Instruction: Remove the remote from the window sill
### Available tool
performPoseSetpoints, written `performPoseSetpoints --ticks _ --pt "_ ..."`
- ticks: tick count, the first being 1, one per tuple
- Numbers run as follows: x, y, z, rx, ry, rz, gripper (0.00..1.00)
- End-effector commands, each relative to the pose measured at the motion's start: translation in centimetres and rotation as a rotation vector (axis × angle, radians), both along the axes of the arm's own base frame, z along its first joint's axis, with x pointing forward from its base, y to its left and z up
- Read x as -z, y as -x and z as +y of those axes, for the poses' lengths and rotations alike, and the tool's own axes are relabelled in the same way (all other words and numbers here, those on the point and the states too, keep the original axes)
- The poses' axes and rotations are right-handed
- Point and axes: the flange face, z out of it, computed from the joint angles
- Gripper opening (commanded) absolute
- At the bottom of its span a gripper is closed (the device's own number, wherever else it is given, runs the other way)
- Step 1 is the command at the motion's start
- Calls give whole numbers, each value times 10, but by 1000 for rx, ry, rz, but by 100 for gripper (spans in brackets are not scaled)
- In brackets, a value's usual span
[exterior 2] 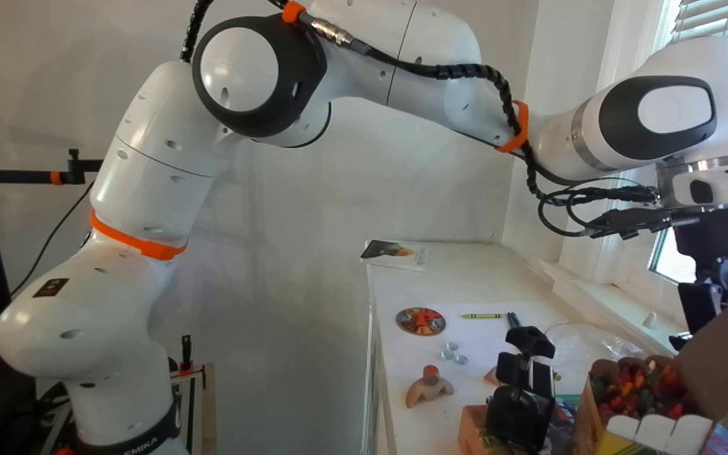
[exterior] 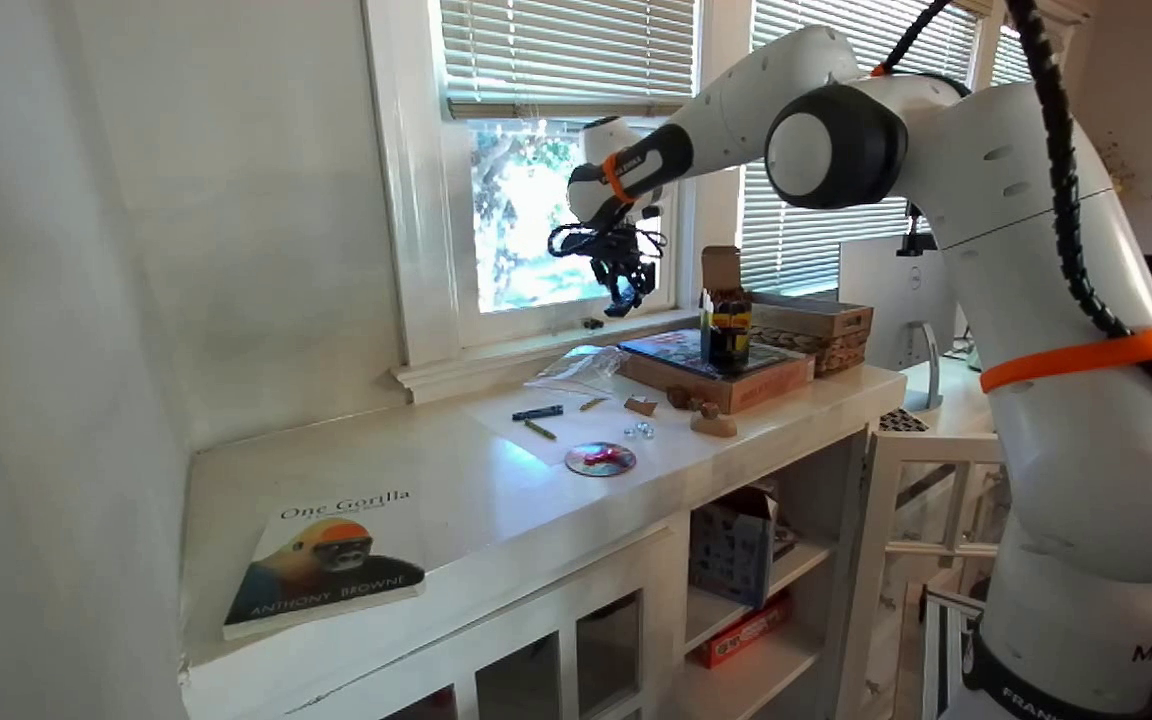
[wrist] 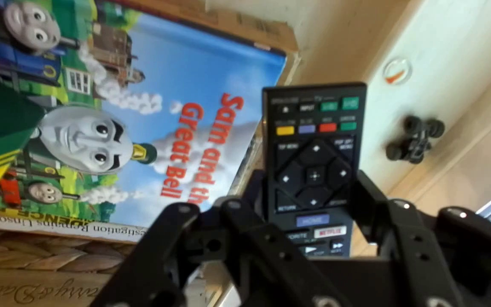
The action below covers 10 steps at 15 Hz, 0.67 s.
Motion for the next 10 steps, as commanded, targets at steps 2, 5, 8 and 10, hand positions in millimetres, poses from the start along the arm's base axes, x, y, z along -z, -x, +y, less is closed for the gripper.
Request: performPoseSetpoints --ticks 2,5,8,10 --pt "-4 12 7 -24 8 -26 27" --pt "-16 11 26 -95 -57 -55 27" --pt "-26 13 57 -202 -165 -53 27" --pt "-32 14 73 -305 -158 -45 27"
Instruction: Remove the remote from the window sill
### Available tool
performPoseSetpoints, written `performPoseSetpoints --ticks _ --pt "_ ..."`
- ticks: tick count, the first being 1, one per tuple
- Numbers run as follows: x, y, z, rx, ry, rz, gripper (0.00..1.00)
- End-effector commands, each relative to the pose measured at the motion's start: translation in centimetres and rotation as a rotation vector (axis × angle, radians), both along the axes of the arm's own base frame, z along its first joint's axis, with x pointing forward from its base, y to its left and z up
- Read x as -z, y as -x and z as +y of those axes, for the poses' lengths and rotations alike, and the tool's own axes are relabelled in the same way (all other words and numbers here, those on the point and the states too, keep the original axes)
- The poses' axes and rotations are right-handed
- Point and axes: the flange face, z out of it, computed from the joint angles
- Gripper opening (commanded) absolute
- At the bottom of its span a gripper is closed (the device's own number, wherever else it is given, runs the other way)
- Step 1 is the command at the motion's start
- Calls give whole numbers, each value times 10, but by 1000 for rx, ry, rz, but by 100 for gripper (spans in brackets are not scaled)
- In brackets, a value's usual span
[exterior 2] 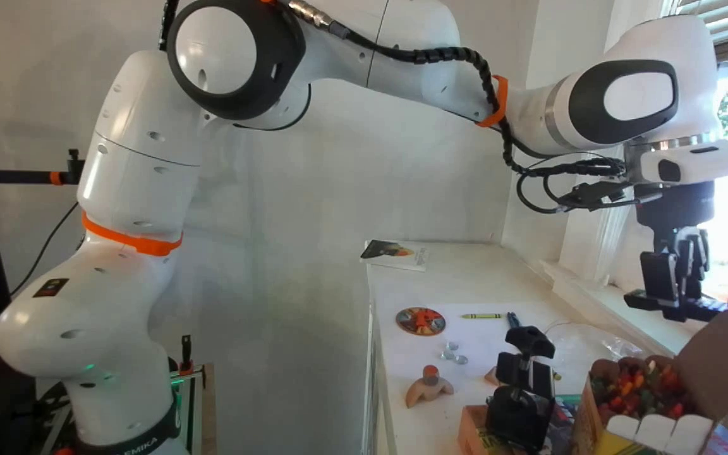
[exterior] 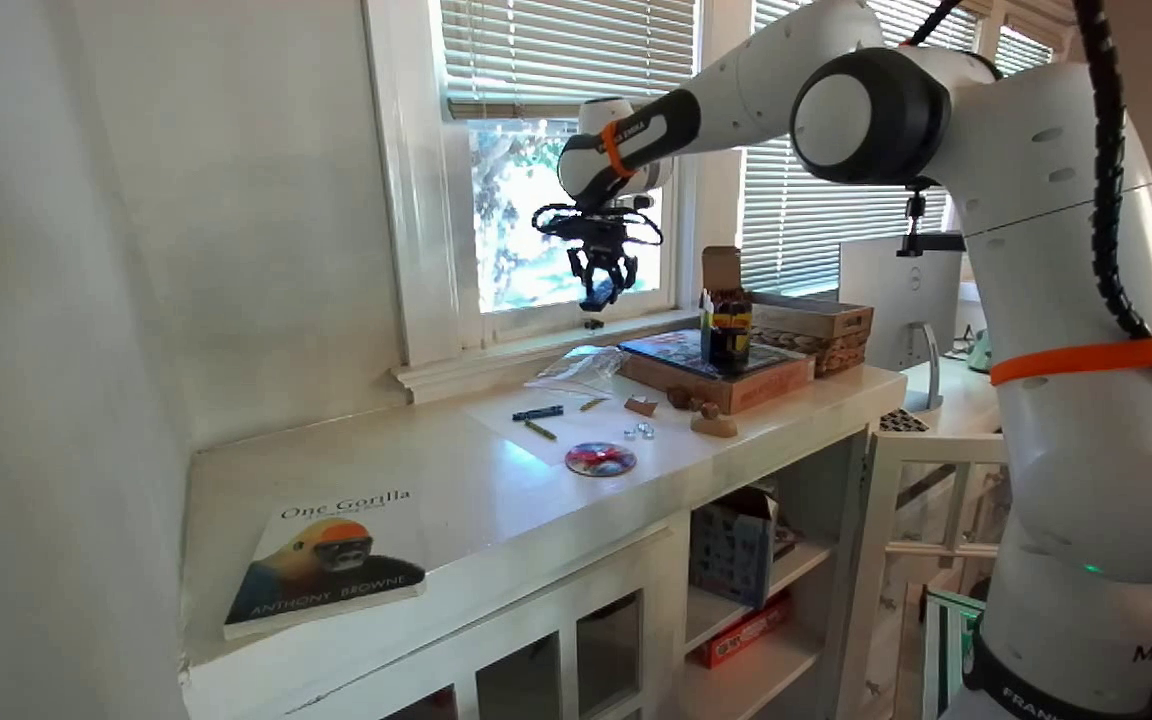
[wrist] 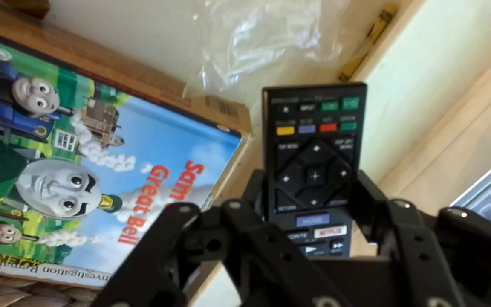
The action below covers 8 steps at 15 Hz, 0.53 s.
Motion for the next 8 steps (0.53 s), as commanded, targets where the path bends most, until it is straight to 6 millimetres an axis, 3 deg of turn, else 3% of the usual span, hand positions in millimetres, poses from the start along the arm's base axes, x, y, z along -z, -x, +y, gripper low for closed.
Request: performPoseSetpoints --ticks 1,7,8 --pt "-12 14 29 -182 -3 15 27" --pt "-43 20 58 -521 49 65 27" --pt "-36 9 50 -429 56 50 27"
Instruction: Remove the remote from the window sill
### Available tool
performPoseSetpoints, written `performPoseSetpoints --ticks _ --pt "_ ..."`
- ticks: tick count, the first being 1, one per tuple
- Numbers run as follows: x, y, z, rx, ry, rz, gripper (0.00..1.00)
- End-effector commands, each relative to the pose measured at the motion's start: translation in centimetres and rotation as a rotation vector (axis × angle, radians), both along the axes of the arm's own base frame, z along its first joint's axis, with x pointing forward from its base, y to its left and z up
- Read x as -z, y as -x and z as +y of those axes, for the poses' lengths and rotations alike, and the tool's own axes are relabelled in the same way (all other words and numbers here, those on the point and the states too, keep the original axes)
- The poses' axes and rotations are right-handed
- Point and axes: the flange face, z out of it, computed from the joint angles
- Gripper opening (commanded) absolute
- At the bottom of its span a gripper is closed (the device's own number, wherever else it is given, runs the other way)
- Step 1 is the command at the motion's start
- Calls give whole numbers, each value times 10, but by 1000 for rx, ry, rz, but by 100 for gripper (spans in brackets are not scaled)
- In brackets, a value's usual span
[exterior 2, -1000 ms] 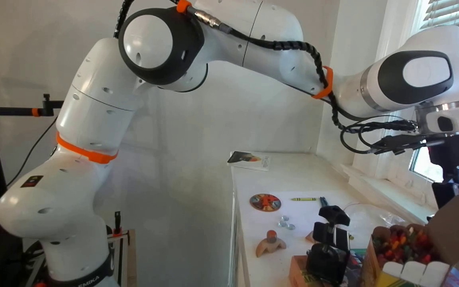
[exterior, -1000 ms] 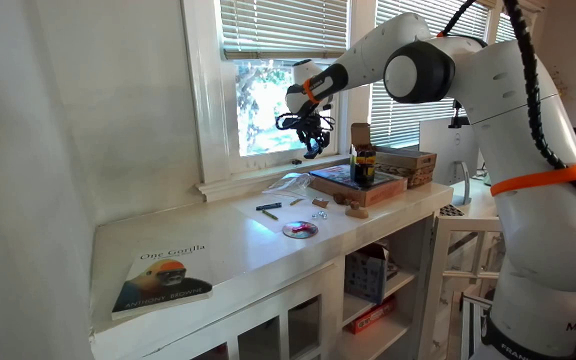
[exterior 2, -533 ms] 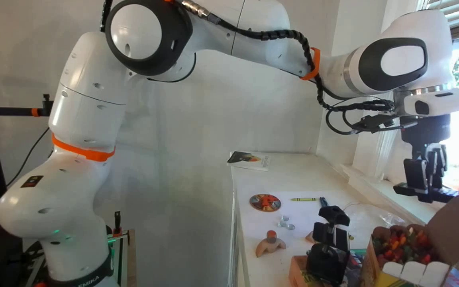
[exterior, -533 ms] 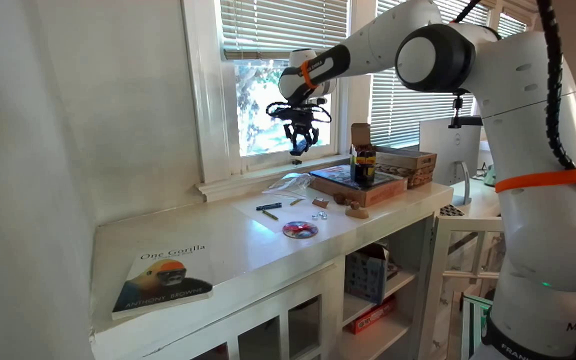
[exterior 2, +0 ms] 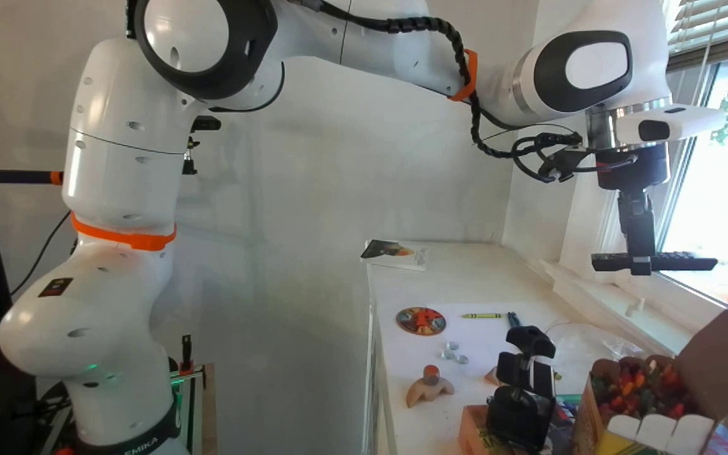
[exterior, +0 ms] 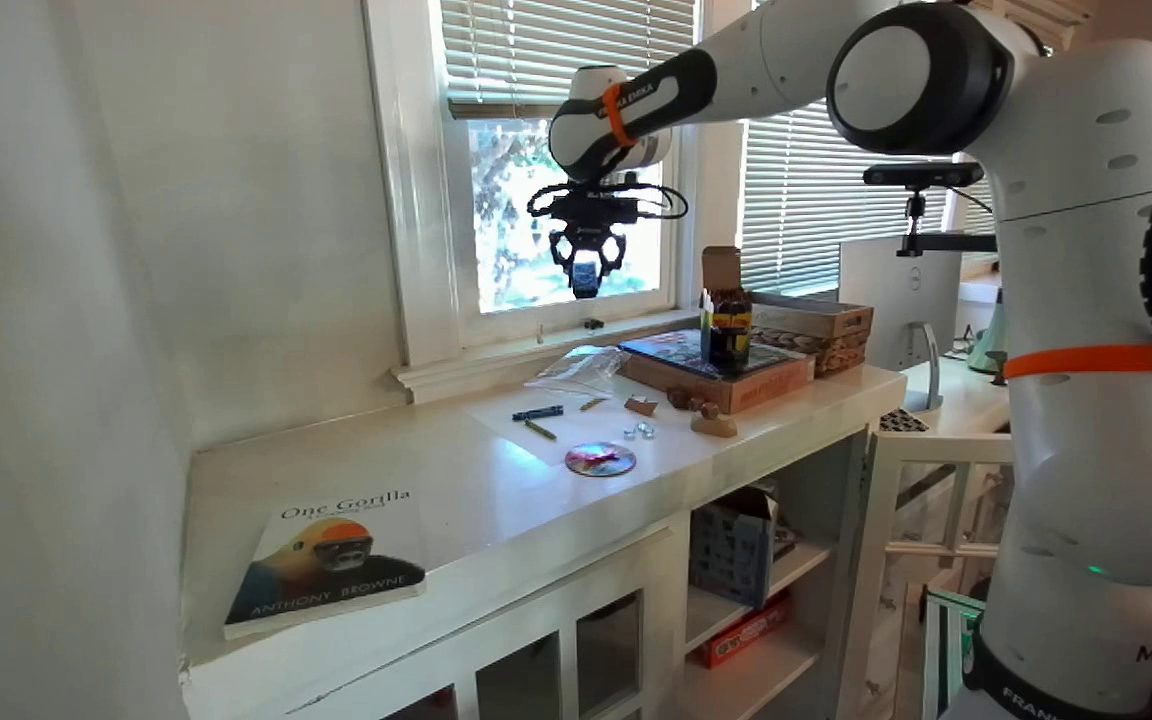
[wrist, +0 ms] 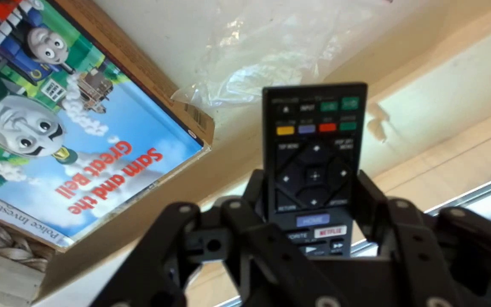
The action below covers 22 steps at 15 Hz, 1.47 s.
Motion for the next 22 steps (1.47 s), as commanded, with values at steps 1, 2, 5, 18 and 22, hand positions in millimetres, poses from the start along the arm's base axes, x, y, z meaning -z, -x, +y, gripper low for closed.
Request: performPoseSetpoints --ticks 1,2,5,18,22 --pt "-5 0 1 -11 2 -2 52" --pt "-5 0 1 -10 2 -3 52" --pt "-1 0 -2 -6 2 3 52" --pt "65 -47 201 -688 126 201 27" --pt "97 -53 230 -916 120 230 27"
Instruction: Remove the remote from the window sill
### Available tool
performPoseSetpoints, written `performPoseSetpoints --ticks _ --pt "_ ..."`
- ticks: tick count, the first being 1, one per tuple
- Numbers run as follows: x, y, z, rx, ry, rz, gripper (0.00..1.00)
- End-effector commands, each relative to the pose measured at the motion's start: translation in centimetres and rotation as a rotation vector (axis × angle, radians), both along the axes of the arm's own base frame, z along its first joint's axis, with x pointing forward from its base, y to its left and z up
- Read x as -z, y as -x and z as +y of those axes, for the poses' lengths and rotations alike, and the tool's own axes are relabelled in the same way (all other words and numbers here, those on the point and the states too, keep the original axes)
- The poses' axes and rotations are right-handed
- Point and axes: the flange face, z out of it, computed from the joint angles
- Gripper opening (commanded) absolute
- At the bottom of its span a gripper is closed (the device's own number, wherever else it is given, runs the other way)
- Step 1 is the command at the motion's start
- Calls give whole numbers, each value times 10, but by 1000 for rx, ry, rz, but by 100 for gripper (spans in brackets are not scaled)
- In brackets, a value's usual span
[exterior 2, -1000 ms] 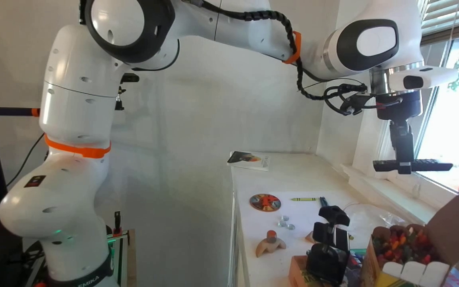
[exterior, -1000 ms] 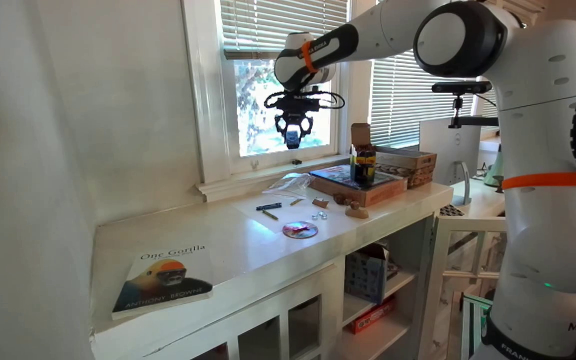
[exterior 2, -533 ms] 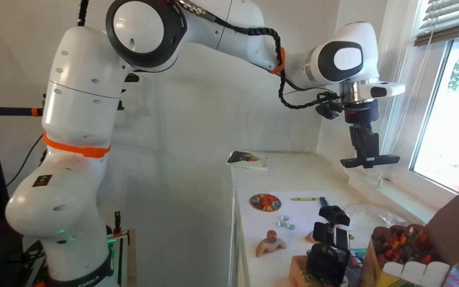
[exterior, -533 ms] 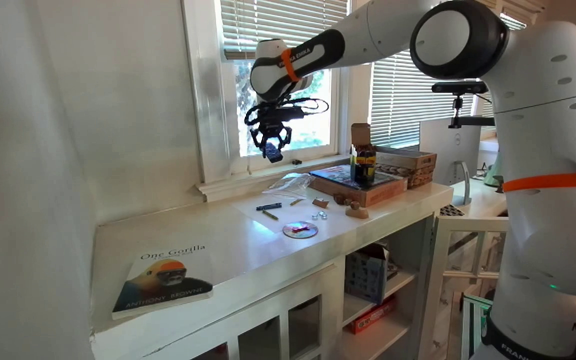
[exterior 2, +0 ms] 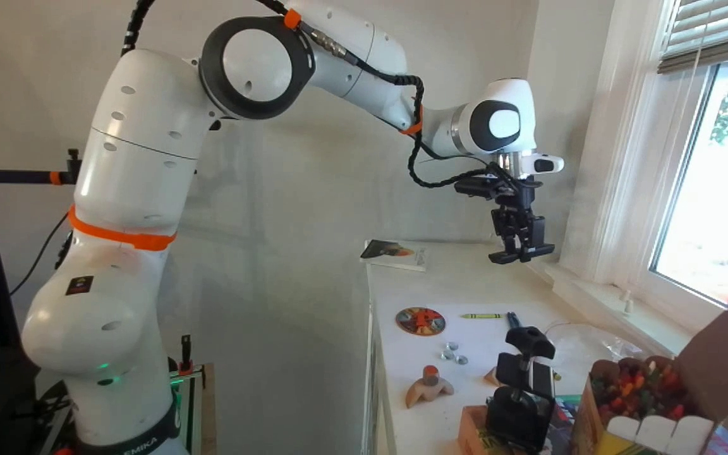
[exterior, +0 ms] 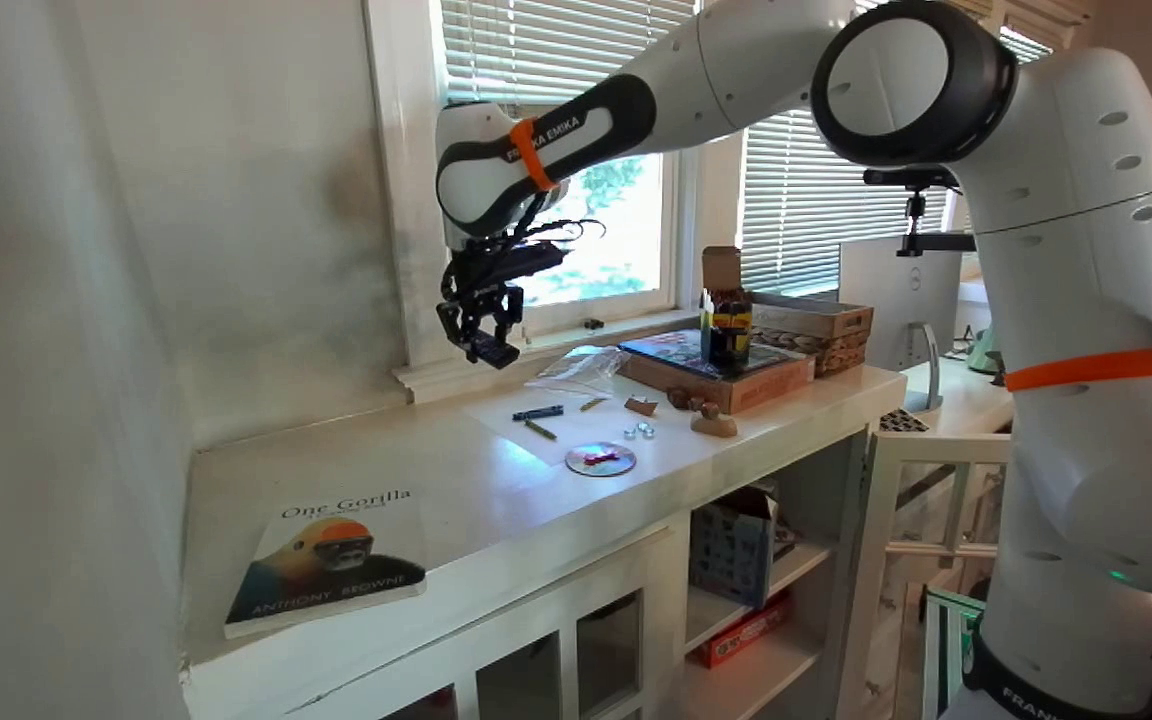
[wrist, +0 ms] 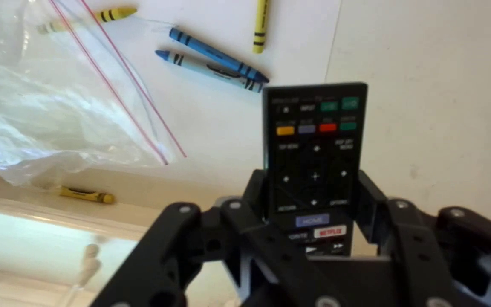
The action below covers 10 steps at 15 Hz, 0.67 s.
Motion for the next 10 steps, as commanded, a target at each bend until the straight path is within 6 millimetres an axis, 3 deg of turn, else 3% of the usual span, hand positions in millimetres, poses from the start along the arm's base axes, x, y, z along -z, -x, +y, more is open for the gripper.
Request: performPoseSetpoints --ticks 1,6,7,10 --pt "29 -3 16 -195 -19 27 27" --pt "66 -6 48 -428 -124 26 27" --pt "57 -7 43 -360 -74 41 52" --pt "66 -8 52 -411 -103 44 52"
